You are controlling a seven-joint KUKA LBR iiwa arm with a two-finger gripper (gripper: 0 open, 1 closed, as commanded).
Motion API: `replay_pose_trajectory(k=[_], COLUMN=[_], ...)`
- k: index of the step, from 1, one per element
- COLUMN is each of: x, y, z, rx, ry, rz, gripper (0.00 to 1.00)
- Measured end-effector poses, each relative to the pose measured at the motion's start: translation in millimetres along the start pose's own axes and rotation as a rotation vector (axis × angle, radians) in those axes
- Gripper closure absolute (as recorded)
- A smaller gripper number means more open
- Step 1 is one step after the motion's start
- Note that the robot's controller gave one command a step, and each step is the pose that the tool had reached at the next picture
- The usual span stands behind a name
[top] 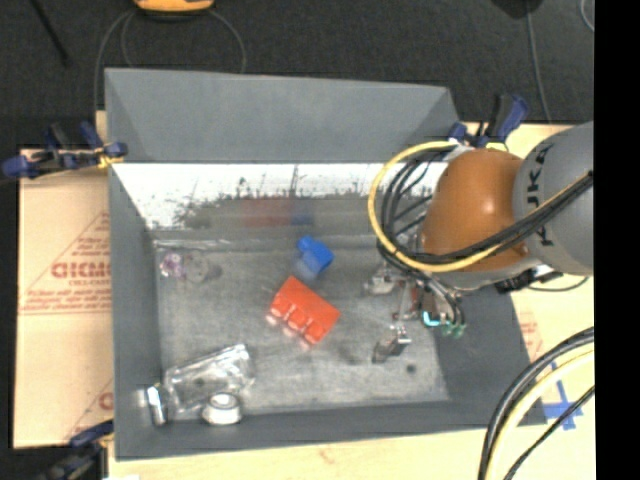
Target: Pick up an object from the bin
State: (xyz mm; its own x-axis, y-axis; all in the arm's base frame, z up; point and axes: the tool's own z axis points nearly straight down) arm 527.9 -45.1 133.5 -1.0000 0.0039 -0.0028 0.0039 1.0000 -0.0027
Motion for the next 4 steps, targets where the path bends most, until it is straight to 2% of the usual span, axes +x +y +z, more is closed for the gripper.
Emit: replay_pose_trajectory(k=[1,2,3,4], x=[-9.2,-12.5,-29.6,-31.9], y=[74,95,110,111], z=[41,56,57,54], rx=[-0.006,0.001,0.001,-0.001], ry=[0.002,-0.014,0.004,-0.004], rz=[-0.033,-0.088,0.014,0.013], gripper=[0.0,0.0,0.0,1.0])
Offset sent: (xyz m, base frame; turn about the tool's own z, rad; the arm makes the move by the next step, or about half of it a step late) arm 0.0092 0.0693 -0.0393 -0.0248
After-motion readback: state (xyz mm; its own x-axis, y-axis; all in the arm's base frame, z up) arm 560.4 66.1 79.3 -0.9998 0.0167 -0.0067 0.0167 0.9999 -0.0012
